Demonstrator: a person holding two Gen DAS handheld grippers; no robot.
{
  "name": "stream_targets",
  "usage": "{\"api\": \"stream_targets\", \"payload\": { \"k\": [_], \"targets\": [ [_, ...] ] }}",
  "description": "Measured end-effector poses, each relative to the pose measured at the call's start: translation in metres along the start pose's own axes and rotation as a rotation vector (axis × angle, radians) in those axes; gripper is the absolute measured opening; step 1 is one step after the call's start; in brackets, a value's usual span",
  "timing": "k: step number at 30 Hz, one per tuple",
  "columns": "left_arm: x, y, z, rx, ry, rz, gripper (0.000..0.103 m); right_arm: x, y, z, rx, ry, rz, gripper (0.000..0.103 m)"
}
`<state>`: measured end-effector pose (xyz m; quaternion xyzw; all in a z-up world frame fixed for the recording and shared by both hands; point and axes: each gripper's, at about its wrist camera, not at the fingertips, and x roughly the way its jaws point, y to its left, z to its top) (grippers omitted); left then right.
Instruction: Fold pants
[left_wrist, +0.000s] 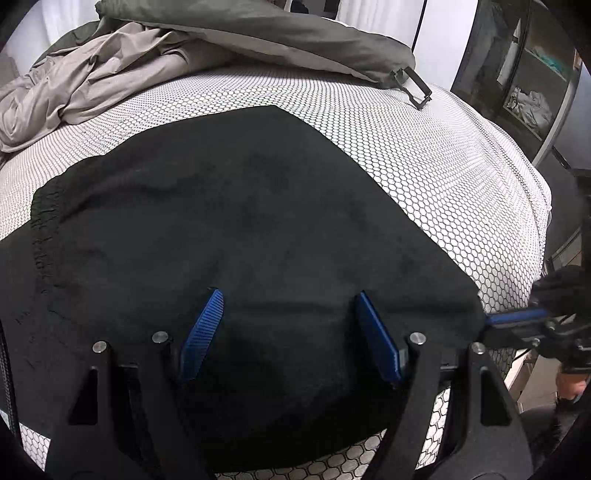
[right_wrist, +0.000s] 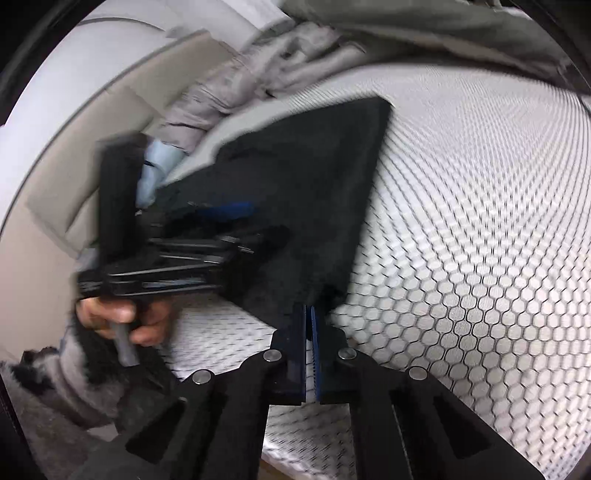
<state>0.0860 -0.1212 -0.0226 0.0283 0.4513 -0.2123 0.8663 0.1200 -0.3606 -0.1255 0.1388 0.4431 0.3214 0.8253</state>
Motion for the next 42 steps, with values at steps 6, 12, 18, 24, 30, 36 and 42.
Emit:
{"api": "stream_targets", "payload": {
  "k": [6,12,18,24,30,36,42],
  "targets": [
    [-0.002,-0.005,0.011,-0.026,0.006,-0.010,0.072,0.021,-0.003,-0.007,-0.014,0.099,-0.050,0.002],
    [-0.019,-0.048,0.004,0.101,-0.065,-0.088,0.073,-0.028,-0.021,0.001,0.057,-0.036,-0.016,0.047],
    [0.010,-0.091,-0.019,0.287,-0.038,0.079,0.075,0.001,-0.043,0.019,0.180,-0.034,0.006,0.047],
    [0.013,-0.079,-0.015,0.225,0.000,0.024,0.075,0.053,-0.042,0.064,0.127,0.089,0.004,0.038],
    [0.016,-0.072,-0.011,0.201,0.029,-0.032,0.075,0.104,-0.061,0.143,0.073,0.155,-0.066,0.021],
    [0.016,-0.071,-0.010,0.202,0.034,-0.043,0.075,0.143,-0.094,0.218,0.119,0.121,-0.136,0.021],
    [-0.012,-0.056,-0.008,0.207,0.006,-0.124,0.076,0.119,-0.090,0.230,0.165,0.014,-0.250,0.024]
  ]
}}
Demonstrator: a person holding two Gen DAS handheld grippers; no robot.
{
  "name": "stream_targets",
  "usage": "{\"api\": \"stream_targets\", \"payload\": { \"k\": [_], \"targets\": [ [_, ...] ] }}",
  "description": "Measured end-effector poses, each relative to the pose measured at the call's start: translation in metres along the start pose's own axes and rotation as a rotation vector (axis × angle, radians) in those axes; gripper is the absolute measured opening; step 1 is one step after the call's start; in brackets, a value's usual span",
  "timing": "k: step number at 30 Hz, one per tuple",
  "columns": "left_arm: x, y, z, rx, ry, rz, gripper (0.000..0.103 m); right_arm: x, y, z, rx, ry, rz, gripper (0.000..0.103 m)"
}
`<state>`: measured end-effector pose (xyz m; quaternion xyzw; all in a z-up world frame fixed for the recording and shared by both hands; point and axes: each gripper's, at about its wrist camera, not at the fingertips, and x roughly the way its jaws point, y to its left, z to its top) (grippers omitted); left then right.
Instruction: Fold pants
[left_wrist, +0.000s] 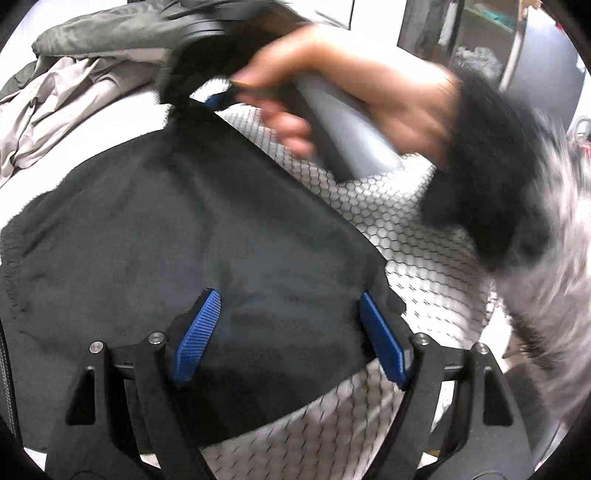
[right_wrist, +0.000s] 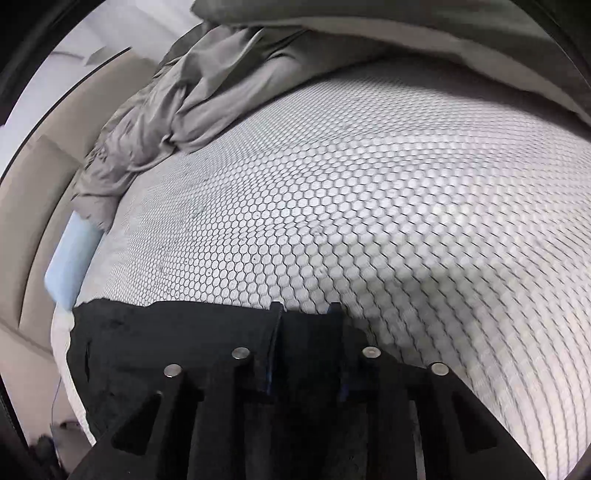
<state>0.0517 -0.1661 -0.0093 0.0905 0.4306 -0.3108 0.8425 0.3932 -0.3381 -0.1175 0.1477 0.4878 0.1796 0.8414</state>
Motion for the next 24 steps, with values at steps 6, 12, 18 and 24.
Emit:
{"api": "stream_targets", "payload": {
  "k": [6,12,18,24],
  "targets": [
    [-0.066,0.058,-0.023,-0.087,-0.174,0.128,0.077,-0.124,0.038,-0.100,-0.161,-0.217,-0.148,0.029],
    [-0.043,0.105,-0.055,-0.132,-0.093,0.190,0.047,-0.086,0.092,-0.187,-0.234,-0.106,-0.080,0.039],
    [-0.042,0.122,-0.083,-0.068,-0.039,0.186,0.035,-0.061,0.095,-0.203,-0.383,-0.093,-0.245,0.038],
    [-0.065,0.124,-0.073,-0.125,-0.071,0.128,0.035,-0.089,0.076,-0.197,-0.262,-0.135,-0.198,0.039]
  ]
}}
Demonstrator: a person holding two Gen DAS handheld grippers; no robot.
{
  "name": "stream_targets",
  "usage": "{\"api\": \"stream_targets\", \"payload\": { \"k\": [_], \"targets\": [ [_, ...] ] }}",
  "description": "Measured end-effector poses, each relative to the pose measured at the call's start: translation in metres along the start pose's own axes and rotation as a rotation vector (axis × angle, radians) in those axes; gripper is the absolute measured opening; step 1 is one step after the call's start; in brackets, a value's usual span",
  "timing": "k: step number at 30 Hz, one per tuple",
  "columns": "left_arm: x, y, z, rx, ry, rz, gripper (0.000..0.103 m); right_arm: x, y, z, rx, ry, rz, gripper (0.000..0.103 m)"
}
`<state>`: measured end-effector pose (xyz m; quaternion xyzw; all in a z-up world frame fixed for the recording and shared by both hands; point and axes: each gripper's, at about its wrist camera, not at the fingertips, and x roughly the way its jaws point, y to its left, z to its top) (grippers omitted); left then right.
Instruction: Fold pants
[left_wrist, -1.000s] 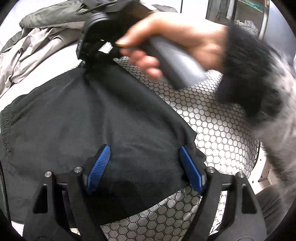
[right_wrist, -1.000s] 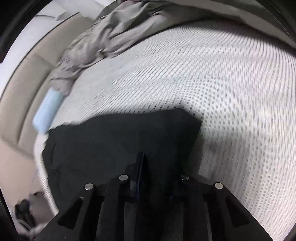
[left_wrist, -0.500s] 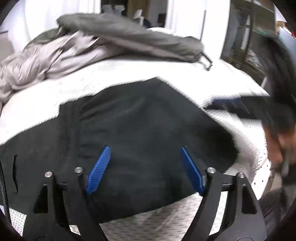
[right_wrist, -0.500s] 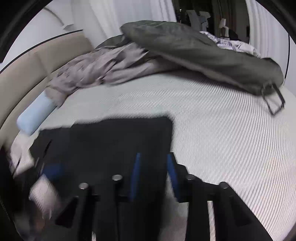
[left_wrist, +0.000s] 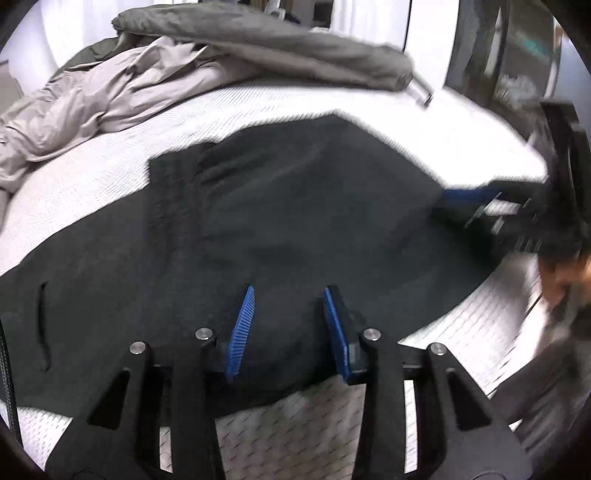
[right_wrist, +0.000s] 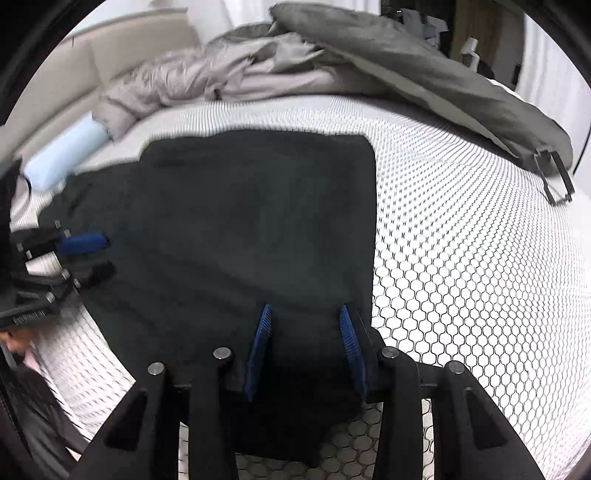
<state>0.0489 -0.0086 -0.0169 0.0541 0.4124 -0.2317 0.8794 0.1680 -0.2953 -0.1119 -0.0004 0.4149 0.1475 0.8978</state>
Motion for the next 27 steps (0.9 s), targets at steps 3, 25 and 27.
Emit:
{"api": "stream_targets", "payload": {
  "k": [3,25,27],
  "targets": [
    [0.015,-0.006,0.024,-0.038,-0.007,0.008,0.035,0.005,0.035,0.019,-0.042,-0.038,0.061,0.042],
    [0.064,0.034,0.058,0.019,0.086,0.107,0.023,0.064,0.033,0.069,0.011,0.053,0.136,0.047],
    [0.060,0.045,0.055,0.015,0.057,0.032,0.023,0.082,0.031,0.064,-0.025,0.101,0.098,0.041]
  ]
}}
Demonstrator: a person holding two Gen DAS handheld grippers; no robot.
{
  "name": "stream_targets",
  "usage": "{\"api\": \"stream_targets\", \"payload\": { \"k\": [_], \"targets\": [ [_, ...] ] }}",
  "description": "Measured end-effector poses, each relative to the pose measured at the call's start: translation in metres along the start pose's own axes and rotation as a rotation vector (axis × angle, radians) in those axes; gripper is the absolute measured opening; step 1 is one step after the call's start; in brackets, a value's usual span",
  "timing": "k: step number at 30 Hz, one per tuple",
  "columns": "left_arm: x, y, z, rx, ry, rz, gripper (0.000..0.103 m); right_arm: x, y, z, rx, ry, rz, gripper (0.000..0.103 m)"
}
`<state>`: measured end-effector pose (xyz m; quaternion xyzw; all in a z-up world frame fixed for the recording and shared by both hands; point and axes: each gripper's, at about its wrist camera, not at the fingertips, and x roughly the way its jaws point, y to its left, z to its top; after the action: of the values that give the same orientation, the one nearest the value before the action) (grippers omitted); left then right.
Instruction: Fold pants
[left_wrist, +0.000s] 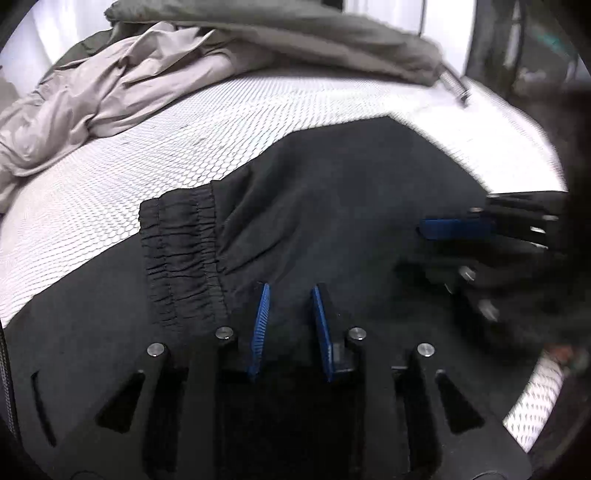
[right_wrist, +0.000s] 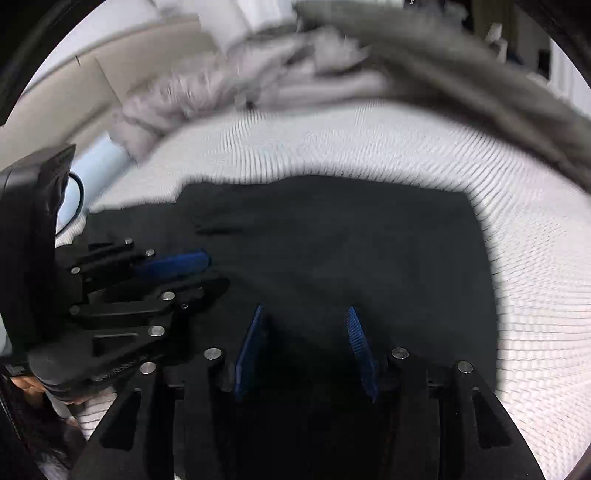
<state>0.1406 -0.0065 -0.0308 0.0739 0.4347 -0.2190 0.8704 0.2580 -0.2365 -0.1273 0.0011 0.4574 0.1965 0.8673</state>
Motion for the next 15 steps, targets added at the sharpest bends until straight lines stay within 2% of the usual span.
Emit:
{"api": "stream_targets", "payload": {
  "k": [2,3,4,5,6,8,11,13,15],
  "targets": [
    [-0.007,0.013,-0.001,-0.051,-0.006,-0.052,0.026,-0.007,-0.013,-0.010,-0.023,-0.008,-0.086,0.041],
    [-0.009,0.018,-0.004,-0.076,-0.008,-0.070,0.026,-0.014,-0.023,-0.009,-0.003,-0.007,-0.160,0.041],
    [-0.012,0.020,-0.006,-0.090,-0.004,-0.076,0.026,-0.023,-0.041,-0.012,0.031,-0.017,-0.274,0.041],
    [-0.016,0.020,-0.007,-0.092,-0.003,-0.074,0.026,-0.027,-0.052,-0.014,0.058,-0.012,-0.323,0.042],
    [-0.022,0.019,-0.006,-0.088,-0.001,-0.070,0.026,-0.034,-0.069,-0.018,0.109,-0.015,-0.337,0.044],
    [-0.041,0.016,-0.003,-0.081,-0.018,-0.059,0.026,-0.045,-0.081,-0.019,0.175,-0.036,-0.248,0.044],
    [-0.059,0.018,0.011,-0.106,-0.102,-0.059,0.029,-0.063,-0.069,-0.009,0.154,-0.115,-0.273,0.044],
    [-0.050,0.018,0.025,-0.110,-0.106,-0.001,0.030,-0.066,-0.051,0.004,0.128,-0.149,-0.215,0.045],
    [-0.030,0.023,0.031,-0.127,-0.075,0.023,0.030,-0.059,-0.033,0.014,0.113,-0.153,-0.122,0.050]
  ]
}}
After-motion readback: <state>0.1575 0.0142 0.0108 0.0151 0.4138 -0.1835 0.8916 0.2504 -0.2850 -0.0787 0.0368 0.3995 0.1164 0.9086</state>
